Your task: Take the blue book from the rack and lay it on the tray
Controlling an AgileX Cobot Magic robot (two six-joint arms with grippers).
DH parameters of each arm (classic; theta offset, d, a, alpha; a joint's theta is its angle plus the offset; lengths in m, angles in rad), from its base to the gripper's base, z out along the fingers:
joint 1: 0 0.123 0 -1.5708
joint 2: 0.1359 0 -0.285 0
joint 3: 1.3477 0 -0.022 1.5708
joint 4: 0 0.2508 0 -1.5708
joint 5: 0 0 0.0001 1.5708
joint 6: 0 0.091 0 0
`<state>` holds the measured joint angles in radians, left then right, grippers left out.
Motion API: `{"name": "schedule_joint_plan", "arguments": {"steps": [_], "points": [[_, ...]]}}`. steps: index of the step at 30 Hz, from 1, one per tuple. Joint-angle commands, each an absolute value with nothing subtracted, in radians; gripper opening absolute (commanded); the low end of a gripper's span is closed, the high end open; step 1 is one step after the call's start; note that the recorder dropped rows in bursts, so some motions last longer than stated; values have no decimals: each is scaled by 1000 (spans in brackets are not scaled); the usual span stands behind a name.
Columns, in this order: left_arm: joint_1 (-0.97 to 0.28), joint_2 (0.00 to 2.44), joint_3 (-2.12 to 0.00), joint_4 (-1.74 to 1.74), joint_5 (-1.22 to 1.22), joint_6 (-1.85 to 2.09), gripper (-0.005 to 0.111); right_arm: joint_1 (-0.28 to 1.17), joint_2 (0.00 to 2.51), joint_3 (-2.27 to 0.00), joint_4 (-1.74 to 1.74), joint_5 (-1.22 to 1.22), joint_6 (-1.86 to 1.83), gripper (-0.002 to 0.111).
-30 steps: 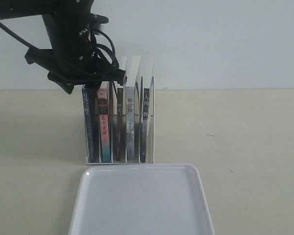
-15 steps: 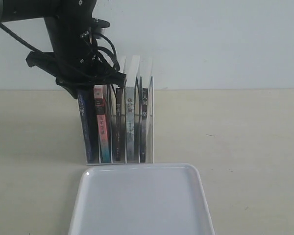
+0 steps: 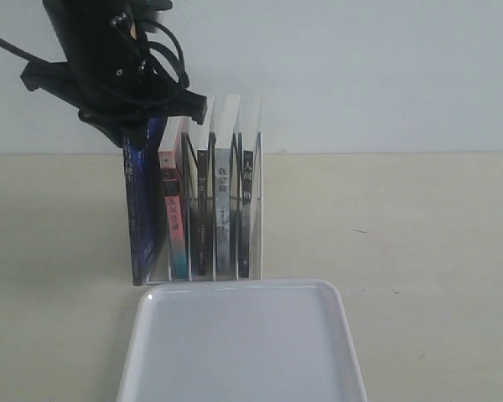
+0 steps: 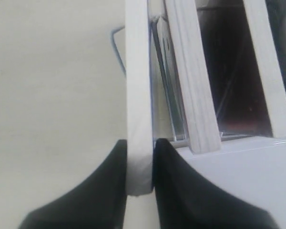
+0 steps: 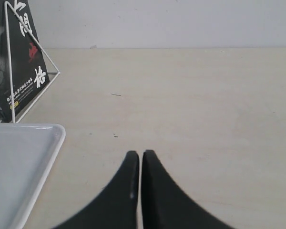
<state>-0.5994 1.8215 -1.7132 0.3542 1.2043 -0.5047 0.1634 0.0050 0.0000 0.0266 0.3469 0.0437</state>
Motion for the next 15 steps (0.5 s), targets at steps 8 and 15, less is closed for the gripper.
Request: {"name": "schedule_joint_plan", "arguments": {"steps": [8, 15], "points": [[-599, 1738, -1711, 378, 1200, -498, 13, 159, 0, 0, 20, 336, 42, 1], [-599, 1732, -1709, 374, 1203, -492, 6, 159, 0, 0, 20, 336, 42, 1]]}}
